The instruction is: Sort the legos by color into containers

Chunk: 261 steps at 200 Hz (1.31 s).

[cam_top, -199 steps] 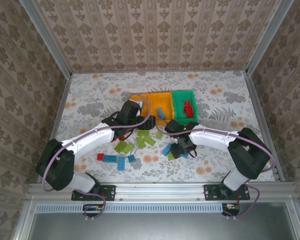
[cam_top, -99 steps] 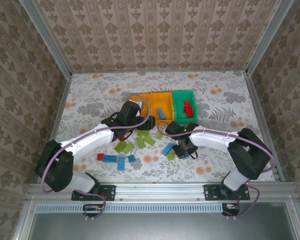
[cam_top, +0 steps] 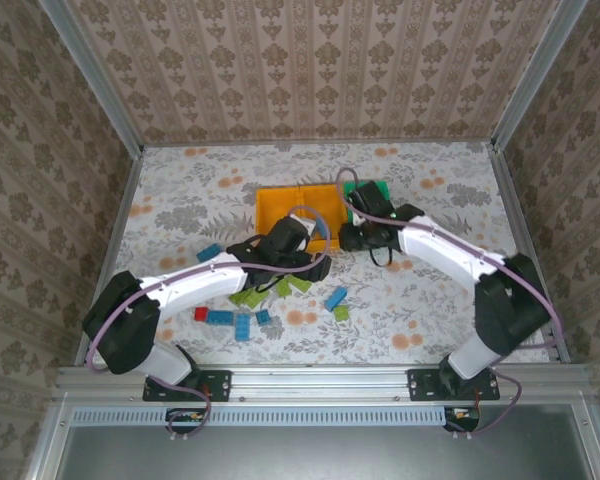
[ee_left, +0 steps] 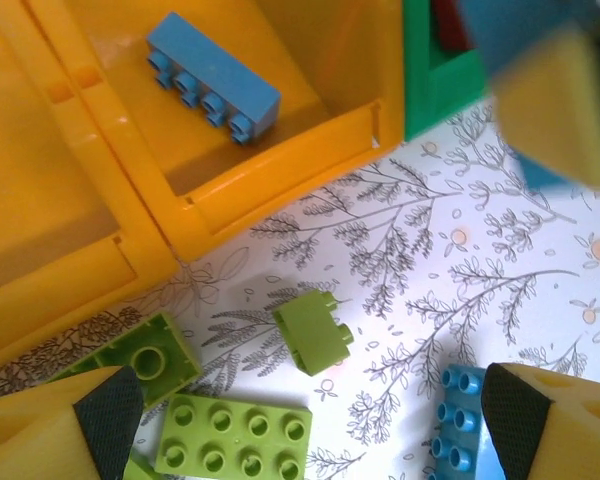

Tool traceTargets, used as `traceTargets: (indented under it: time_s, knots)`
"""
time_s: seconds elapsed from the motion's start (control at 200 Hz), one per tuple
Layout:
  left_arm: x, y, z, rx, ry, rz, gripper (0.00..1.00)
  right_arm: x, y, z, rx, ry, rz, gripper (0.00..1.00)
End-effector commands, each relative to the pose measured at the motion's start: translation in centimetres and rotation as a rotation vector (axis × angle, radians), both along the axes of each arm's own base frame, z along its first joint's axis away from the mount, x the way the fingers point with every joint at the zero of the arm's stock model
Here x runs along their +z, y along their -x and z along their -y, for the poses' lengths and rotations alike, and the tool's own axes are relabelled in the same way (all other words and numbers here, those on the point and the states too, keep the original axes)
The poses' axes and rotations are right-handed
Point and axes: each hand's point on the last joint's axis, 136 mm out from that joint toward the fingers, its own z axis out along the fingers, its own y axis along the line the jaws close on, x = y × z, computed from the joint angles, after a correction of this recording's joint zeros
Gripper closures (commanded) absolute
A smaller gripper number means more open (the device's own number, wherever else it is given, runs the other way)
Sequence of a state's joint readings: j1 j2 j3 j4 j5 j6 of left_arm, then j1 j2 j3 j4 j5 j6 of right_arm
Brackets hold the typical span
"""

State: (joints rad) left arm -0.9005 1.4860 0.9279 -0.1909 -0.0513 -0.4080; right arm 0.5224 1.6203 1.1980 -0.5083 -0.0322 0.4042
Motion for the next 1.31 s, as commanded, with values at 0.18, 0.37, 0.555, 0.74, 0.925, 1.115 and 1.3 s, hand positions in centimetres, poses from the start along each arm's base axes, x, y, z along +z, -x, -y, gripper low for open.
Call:
traceTargets:
  time_s: [0.18,0.37,0.555,0.74,0.925,1.115,1.3]
  knots:
    - [-2.3,3.0,1.2,-0.155,-0.082,0.012,0.1,-0.3,-6.6,-2.4,-0.089,-0.078,-0.007,0.81]
    - [-3.0,3.7,3.0,-0.217,-0.086,-0.001,0.12,-0.4,-9.1,-2.2,-0.13,-0.068,0.01,0.54]
    - [-4.2,3.9,5.2,-0.293,-0.132,-0.026,0.18,1.1,-9.0,-2.4,-0.114,-0.086,0.022,0.27]
    - [-4.9,4.5,6.7,-0.363,-0.127,-0.061,0.22,3.7,-6.5,-0.7,-0.135,-0.12,0.064,0.23]
    - [-6.0,5.3,6.8,-0.403,-0.145,-0.103,0.27,4.0,-3.4,3.8,-0.209,-0.097,0.064,0.22]
    - [-6.9,6.5,7.1,-0.448,-0.16,-0.147,0.3,4.3,-1.3,8.8,-0.31,-0.076,0.083,0.21]
    - [-7.8,6.7,7.1,-0.449,-0.191,-0.17,0.36,4.8,0.1,11.7,-0.367,-0.072,0.091,0.21]
